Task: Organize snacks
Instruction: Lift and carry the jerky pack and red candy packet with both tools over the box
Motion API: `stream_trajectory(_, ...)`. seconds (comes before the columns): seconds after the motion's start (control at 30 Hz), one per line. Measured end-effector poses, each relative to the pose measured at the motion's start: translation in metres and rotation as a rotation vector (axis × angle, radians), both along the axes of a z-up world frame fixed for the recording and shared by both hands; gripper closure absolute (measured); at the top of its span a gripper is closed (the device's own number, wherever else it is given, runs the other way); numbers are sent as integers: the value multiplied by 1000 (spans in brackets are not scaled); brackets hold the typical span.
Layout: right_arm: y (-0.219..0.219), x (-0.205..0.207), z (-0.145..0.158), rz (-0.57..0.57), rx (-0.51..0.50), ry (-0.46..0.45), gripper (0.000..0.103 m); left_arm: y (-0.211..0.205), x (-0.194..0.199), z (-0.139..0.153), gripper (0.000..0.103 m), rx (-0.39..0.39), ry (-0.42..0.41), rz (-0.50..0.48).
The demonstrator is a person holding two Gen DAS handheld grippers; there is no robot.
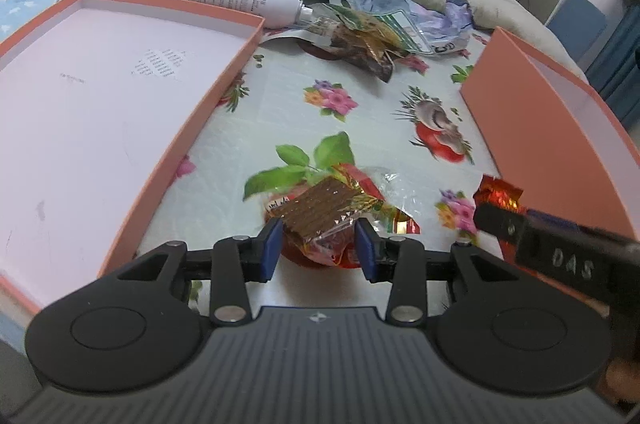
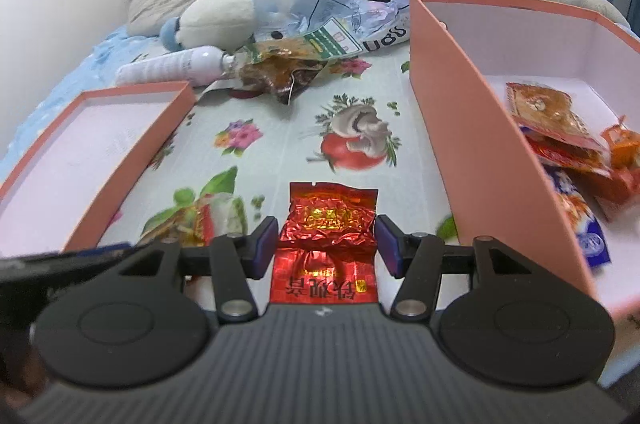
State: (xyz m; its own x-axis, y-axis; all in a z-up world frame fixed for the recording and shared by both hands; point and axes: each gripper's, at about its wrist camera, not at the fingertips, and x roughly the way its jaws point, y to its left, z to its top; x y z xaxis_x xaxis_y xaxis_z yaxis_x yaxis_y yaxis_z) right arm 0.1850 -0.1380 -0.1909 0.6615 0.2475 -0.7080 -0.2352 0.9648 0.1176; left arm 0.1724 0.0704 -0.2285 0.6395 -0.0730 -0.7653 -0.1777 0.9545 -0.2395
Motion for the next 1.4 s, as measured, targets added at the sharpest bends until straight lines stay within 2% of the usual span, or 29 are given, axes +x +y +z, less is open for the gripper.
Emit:
stream_trajectory(0.3,-13,-41,23,46,36,-8,47,-11,-24,13,67,16,19,-12)
stream_trajectory(0.33,-14,-44,26,51,37,-11,47,-12,-26,13,73,17,21,-12)
stream_trajectory(0.37,-15,-46,28,56,36,-17,47,-13,-28,14,83,18,23,-10)
stream_trajectory(0.4,-15,-48,30,60,35,-23,47,-13,-30,15,85,17,25,-7)
stream_trajectory(0.73,-32,-57,45,50,57,-38,47,-25,-39,34,88,17,-8,-17)
stream_trajectory(1.23,-71,-94,97,33,84,-121,47,-59,-71,115,88,-37,-101,-70)
stream_trajectory(1.4,-86,-103,106,6,69,-143,47,-76,-76,132,88,-50,-128,-112)
